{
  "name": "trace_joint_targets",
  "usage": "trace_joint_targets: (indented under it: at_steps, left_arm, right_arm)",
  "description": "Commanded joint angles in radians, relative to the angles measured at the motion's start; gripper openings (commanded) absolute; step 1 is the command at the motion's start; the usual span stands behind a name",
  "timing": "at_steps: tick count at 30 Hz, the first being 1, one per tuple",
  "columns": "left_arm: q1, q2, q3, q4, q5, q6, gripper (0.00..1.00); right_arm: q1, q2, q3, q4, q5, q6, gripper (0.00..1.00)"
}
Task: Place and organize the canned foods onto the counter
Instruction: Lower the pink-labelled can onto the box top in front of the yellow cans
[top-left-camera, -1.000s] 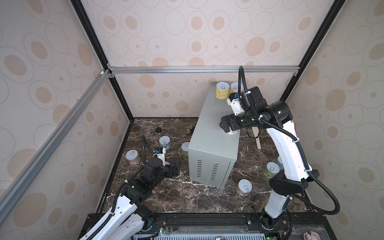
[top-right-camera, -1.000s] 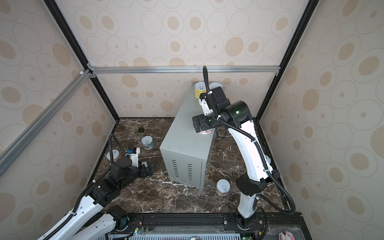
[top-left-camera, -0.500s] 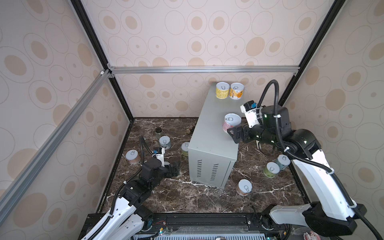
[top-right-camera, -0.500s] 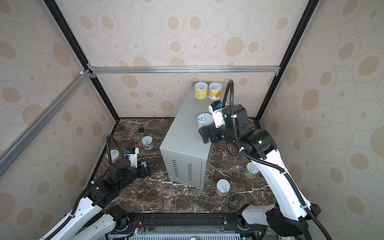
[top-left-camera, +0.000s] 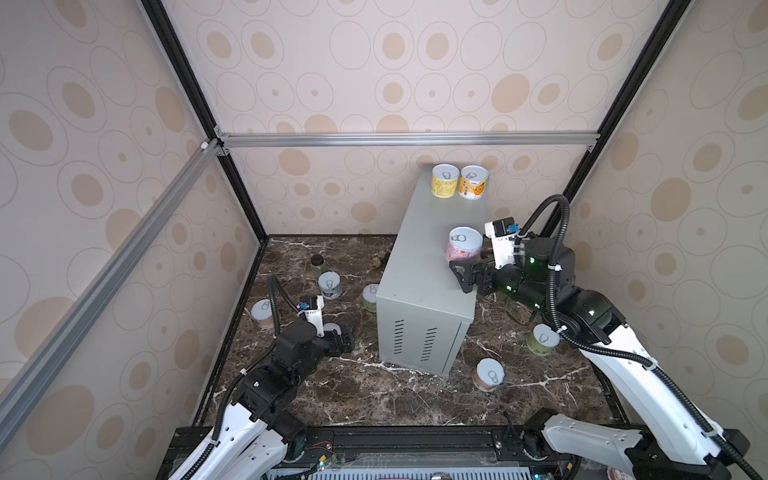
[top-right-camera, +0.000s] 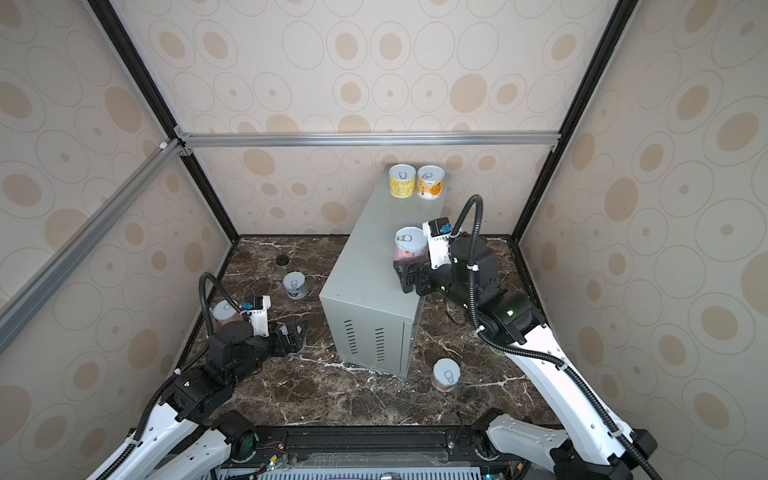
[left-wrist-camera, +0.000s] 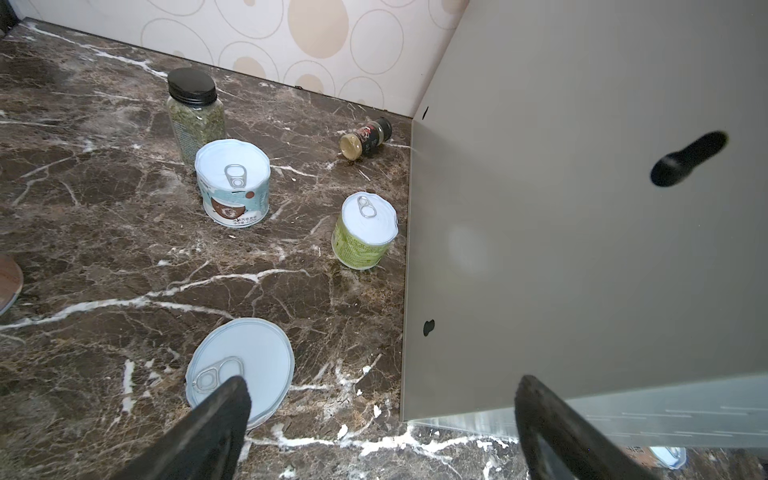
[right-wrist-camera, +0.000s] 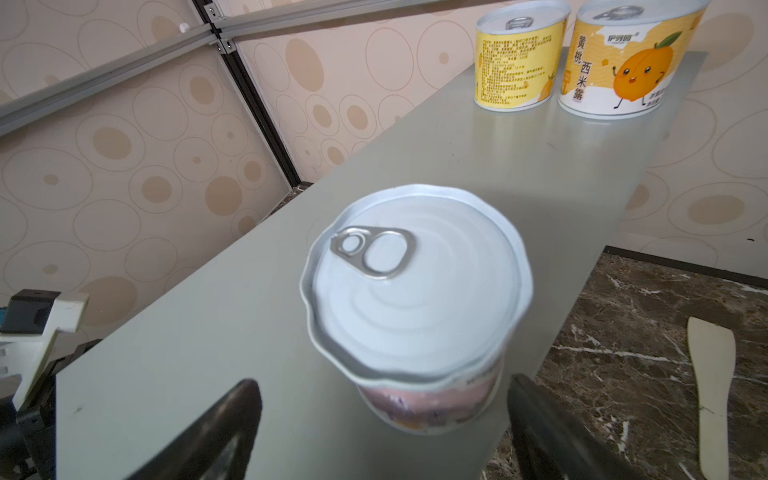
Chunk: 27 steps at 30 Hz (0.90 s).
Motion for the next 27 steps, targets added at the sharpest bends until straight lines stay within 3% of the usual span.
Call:
trace_joint_targets:
  at_steps: [1, 5, 12, 15, 19, 27]
  left_arm:
    - [0.006, 0.002, 0.002, 0.019, -0.017, 0.007, 0.99]
    - [0.007, 0.019, 0.003, 0.020, -0.006, 0.012, 0.99]
    - [0.007, 0.045, 0.002, 0.025, 0.009, 0.012, 0.99]
    - [0.007, 0.046, 0.002, 0.025, 0.009, 0.010, 0.99]
    - [0.007, 0.056, 0.004, 0.024, 0.018, 0.014, 0.99]
    - [0.007, 0.038, -0.002, 0.029, 0.020, 0.010, 0.99]
  right_arm:
    - [0.004, 0.017, -0.017, 0.094, 0.028, 0.024, 0.94]
    - [0.003, 0.048, -0.021, 0.120, 0.052, 0.020, 0.92]
    - [-0.001, 0.056, -0.045, 0.152, 0.112, 0.019, 0.74]
    - [-0.014, 0.064, -0.035, 0.147, 0.117, 0.020, 0.72]
    - [-0.066, 0.069, -0.037, 0.152, 0.069, 0.076, 0.69]
    - [-0.130, 0.149, 0.029, 0.142, 0.010, 0.055, 0.65]
